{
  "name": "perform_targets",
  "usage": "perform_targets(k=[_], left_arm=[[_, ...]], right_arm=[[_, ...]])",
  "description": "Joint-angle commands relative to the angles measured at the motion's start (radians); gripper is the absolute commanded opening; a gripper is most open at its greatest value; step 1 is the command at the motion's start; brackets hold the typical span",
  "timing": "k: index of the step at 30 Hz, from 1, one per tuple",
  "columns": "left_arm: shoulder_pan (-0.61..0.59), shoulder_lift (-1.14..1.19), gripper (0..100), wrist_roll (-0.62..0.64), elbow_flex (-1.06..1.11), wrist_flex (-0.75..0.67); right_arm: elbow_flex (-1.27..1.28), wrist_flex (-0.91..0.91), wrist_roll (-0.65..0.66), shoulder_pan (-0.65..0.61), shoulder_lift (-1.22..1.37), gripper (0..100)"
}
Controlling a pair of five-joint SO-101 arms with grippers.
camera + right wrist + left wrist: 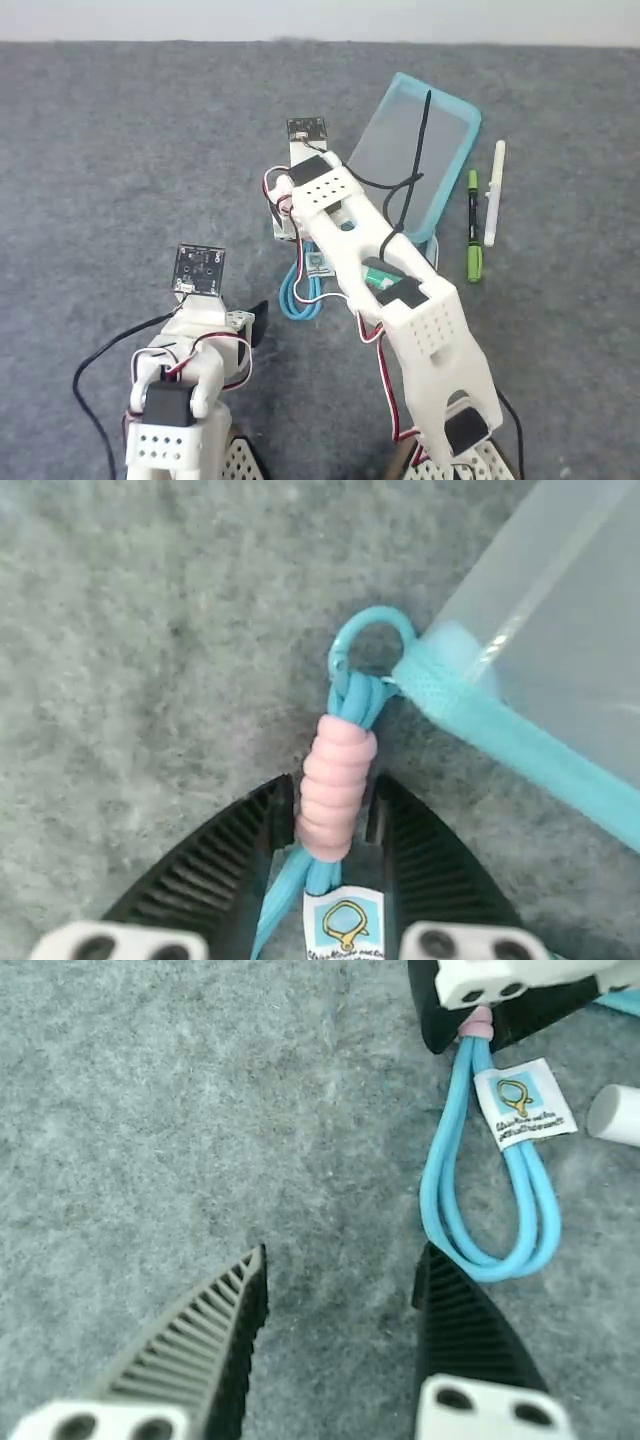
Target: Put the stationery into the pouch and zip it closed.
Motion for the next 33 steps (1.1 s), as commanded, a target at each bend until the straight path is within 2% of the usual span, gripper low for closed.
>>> perform_targets(k=[1,3,7,9,12,18,26,33], left_arm=[[0.006,-0.014,23,0.011,-0.007,0.008],[0.006,-0.014,23,0.011,-0.007,0.008],[0.006,-0.014,23,0.011,-0.007,0.008],[0.006,-0.014,23,0.011,-0.007,0.008],[0.006,-0.014,23,0.011,-0.007,0.008],[0.006,-0.014,23,0.011,-0.007,0.008],[0.006,-0.014,23,0.011,-0.007,0.008],[0.006,-0.014,23,0.011,-0.007,0.008]], right_arm=[[-0.012,-0.012,-0.009,0.031,-0.013,8.9],[-0.012,-0.012,-0.008,0.061,-0.013,0.6],[-0.028,0.012,0.006,0.108,-0.015,0.3],[-0.08,0.077,0.127,0.127,-0.018,0.8],[-0.206,0.242,0.413,0.128,-0.058,0.7],[-0.356,0.519,0.64,0.099,-0.174,0.7],[-0.163,0.515,0.873,0.157,-0.414,0.6],[0.043,0.513,0.891,0.159,-0.633,0.6]])
